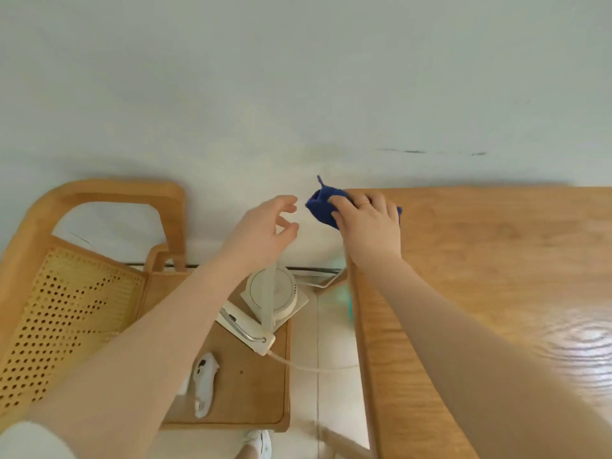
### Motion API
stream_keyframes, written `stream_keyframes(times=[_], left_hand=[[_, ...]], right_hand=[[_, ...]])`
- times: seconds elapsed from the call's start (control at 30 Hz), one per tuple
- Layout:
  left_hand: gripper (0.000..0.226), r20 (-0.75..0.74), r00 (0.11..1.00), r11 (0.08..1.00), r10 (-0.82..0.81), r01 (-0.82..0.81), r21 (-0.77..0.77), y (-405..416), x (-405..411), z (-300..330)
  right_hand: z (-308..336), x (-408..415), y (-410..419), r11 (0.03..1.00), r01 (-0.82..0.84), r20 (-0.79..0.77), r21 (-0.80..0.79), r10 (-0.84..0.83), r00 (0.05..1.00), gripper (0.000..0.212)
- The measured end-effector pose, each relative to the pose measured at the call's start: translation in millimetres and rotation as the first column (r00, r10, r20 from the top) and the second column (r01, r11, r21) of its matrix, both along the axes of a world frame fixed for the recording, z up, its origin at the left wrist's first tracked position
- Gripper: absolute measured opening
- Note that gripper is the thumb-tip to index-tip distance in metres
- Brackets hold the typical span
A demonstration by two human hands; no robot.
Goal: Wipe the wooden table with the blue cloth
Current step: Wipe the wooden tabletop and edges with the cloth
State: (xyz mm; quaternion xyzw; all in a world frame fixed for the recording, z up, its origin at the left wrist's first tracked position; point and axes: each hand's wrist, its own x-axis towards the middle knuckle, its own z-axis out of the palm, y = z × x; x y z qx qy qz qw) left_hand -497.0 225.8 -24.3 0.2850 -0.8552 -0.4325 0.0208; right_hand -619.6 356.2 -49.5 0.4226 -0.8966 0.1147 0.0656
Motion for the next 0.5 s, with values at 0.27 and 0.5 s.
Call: stream_keyframes(times=[0.27, 0.5], left_hand=[[0.042, 0.099, 0.989, 0.993, -0.11, 0.115, -0.037, -71, 4, -28], [0.041, 0.123, 0.974, 0.981, -0.191, 0.186, 0.049, -68, 2, -36]], right_hand=[[-26, -52, -69, 0.734, -0.018, -0.145, 0.679, 0.158, 0.977, 0.035], [-9, -3, -8, 0.611, -0.398, 0.134, 0.684, 0.432, 0.892, 0.034]])
